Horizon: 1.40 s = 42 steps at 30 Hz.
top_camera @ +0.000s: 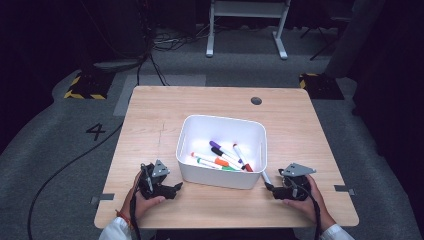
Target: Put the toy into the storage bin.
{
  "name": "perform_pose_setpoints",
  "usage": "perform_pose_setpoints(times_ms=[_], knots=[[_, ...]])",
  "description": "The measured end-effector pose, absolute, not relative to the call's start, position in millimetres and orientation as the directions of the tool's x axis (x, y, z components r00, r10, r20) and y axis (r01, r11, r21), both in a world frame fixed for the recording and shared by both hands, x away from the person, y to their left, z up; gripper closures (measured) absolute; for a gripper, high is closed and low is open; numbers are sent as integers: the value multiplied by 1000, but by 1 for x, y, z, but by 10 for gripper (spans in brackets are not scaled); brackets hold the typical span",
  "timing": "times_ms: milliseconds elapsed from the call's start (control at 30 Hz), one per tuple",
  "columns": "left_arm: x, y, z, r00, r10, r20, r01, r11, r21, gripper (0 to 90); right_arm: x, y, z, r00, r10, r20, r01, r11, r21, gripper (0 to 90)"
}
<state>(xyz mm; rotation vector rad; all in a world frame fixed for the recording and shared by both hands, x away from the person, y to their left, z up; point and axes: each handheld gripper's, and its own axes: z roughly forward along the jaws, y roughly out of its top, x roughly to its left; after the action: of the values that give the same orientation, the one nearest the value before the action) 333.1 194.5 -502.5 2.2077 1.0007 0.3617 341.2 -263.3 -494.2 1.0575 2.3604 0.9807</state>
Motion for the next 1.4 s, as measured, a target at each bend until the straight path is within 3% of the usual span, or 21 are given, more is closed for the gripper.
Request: perform_pose_setpoints(times_ms=[567,967,1000,1133,1167,1400], knots=[[333,194,-503,665,746,-27,558,-473,681,153,377,-270,-492,-608,792,-61,505,445,739,276],[333,194,-503,665,746,-24,557,-474,682,153,400,-268,-497,-595,803,-39,532,429,730,391],[333,194,-503,665,746,-24,557,-474,682,153,404,-269,-496,-591,807,-19,553,422,719,451],[333,194,-503,665,746,-24,557,-475,682,153,409,-272,-494,-587,810,-8,564,416,714,538],[333,194,-503,665,746,-23,556,-475,682,153,413,-274,-493,-576,817,-11,573,413,707,627],[333,194,-503,665,746,-23,556,-475,682,153,419,-278,-491,-583,813,-10,576,422,700,743]])
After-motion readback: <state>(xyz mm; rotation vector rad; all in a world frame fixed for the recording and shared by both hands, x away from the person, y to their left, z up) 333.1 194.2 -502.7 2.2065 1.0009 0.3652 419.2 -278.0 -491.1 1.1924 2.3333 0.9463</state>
